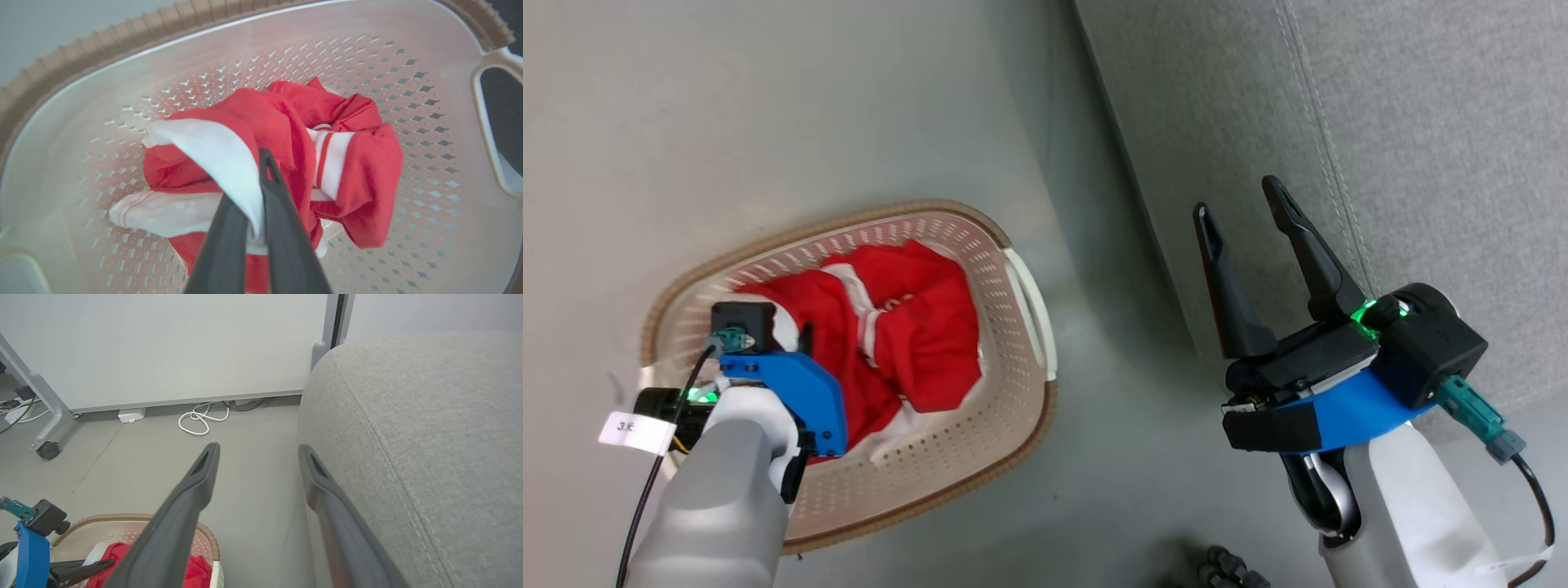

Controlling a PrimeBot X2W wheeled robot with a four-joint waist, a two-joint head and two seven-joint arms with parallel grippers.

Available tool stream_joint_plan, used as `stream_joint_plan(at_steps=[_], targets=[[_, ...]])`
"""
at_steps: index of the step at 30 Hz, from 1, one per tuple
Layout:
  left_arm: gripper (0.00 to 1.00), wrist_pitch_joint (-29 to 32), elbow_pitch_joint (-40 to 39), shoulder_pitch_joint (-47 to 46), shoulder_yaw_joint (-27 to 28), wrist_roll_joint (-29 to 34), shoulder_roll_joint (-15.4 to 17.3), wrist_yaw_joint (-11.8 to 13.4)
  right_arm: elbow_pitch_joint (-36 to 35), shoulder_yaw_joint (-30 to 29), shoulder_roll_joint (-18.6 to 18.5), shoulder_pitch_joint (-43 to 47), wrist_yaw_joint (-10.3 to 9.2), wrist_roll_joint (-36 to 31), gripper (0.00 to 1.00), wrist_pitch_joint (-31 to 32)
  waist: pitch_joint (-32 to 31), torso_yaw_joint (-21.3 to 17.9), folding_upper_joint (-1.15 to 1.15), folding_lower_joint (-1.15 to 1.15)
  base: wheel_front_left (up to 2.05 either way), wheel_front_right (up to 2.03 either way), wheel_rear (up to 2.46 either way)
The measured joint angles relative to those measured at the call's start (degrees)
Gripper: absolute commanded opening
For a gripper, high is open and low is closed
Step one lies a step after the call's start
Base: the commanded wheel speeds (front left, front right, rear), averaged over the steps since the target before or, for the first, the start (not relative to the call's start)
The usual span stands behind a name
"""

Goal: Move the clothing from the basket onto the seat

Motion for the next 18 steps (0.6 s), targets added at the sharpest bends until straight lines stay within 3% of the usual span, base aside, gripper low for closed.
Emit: stream_joint_plan(at_steps=[9, 18], targets=[[0.00, -2.1, 0.1, 0.3, -1.7, -2.1, -3.1, -0.5, 2.7, 0.0, 0.0, -0.3, 0.00, -1.7, 1.00, 0.0, -8.7, 4.9, 0.00, -0.02, 0.00, 0.00, 0.00], [0.00, -2.4, -4.7, 3.9, -10.1, -6.6, -5.2, -0.7, 7.1, -0.3, 0.0, 2.2, 0.00, -3.1, 1.00, -0.1, -20.4, 10.6, 0.00, -0.02, 0.00, 0.00, 0.00]])
